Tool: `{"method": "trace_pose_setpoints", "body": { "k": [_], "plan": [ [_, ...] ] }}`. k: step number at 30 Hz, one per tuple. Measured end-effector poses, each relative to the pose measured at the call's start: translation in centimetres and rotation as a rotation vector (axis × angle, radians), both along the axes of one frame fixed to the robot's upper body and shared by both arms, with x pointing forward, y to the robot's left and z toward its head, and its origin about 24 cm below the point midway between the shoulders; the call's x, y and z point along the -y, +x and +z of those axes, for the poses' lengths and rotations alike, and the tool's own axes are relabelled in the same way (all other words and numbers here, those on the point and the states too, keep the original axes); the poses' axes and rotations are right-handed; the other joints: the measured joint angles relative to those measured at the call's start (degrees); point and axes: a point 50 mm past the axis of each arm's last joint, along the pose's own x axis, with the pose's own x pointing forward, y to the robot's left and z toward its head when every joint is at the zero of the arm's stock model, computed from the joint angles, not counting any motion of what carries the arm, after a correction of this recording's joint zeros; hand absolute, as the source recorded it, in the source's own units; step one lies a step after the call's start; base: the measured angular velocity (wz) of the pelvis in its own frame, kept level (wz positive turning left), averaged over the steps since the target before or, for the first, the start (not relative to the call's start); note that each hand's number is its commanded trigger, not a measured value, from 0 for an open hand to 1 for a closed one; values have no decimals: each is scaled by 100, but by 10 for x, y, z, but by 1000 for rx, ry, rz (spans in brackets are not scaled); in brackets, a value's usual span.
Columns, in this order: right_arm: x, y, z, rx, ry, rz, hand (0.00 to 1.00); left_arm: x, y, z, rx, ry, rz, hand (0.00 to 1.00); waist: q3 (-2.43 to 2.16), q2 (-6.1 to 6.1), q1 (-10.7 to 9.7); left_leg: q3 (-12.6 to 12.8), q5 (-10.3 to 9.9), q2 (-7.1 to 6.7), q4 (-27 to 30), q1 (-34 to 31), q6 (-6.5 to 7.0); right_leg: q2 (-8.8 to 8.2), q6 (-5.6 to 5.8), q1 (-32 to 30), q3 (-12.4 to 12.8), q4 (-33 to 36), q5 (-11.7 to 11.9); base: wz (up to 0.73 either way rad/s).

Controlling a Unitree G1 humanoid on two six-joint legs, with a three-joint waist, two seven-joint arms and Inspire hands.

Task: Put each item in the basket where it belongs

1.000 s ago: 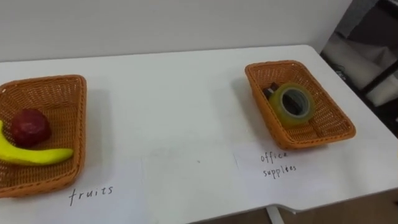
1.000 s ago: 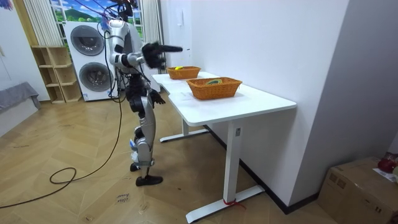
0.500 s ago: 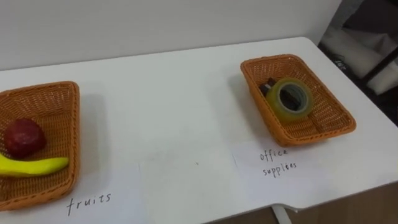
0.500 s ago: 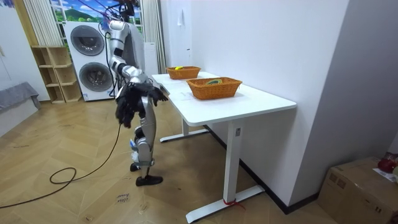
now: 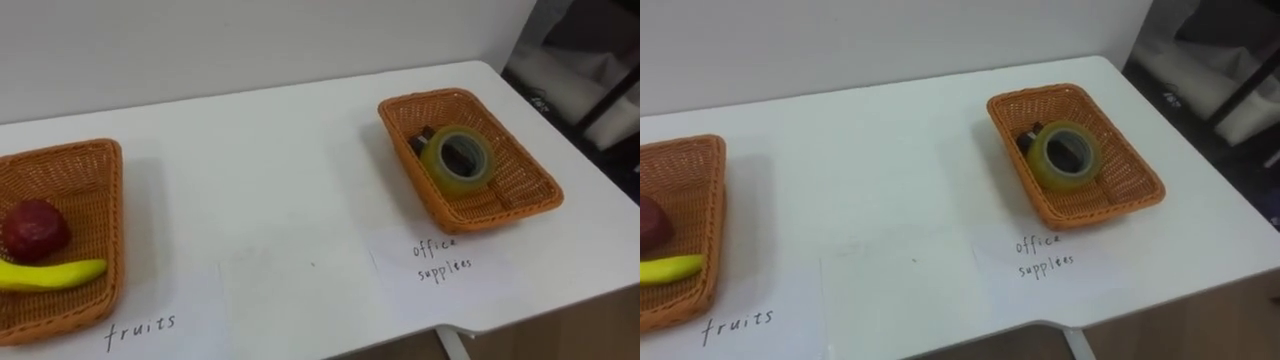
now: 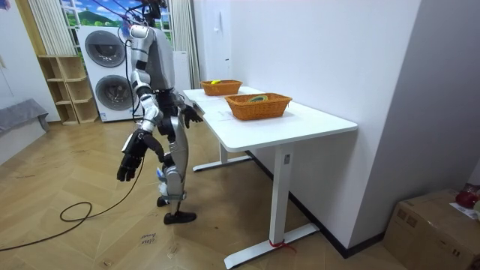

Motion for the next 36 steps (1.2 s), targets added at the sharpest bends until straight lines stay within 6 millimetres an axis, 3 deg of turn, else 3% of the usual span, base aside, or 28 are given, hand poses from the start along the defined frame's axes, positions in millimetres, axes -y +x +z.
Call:
{"method": "trace_pose_setpoints", "body": {
  "k": [7, 12, 16, 20, 26, 36],
  "plan": [
    [-29, -17, -24, -83, 122, 126, 0, 3, -14, -6, -61, -32, 41, 0, 21, 37, 54, -22, -47, 2, 0, 139, -15, 1, 8, 95, -4, -2, -98, 0],
    [-50, -18, -39, -108, 225, 361, 0, 4, -20, -8, -80, -36, 46, 0, 21, 44, 226, -79, -48, 0, 0, 127, -13, -14, 6, 111, -104, -21, -96, 6],
    [-66, -14, -48, -171, 315, 751, 0, 8, -21, -9, -86, -46, 52, 0, 19, 88, 390, -172, -48, -4, 3, 148, -14, -19, 8, 178, -139, -34, -98, 9],
    [-76, 5, -51, -262, 330, 1193, 0, 10, -26, -11, -118, -50, 48, 0, 42, 94, 509, -189, -47, 3, 33, 200, -15, -17, 4, 242, -145, -49, -99, 2],
    [-92, 25, -54, -352, 331, 1603, 0, 19, -31, -15, -160, -69, -3, 0, 51, 87, 716, -323, -53, -10, 28, 248, -14, -83, 9, 379, -284, -126, -126, 11],
    [-101, 41, -54, -367, 311, 1757, 0, 26, -32, -17, -183, -76, -32, 0, 63, 99, 879, -501, -52, -12, 40, 248, -16, -100, 6, 530, -465, -147, -137, 10]
  ]
}}
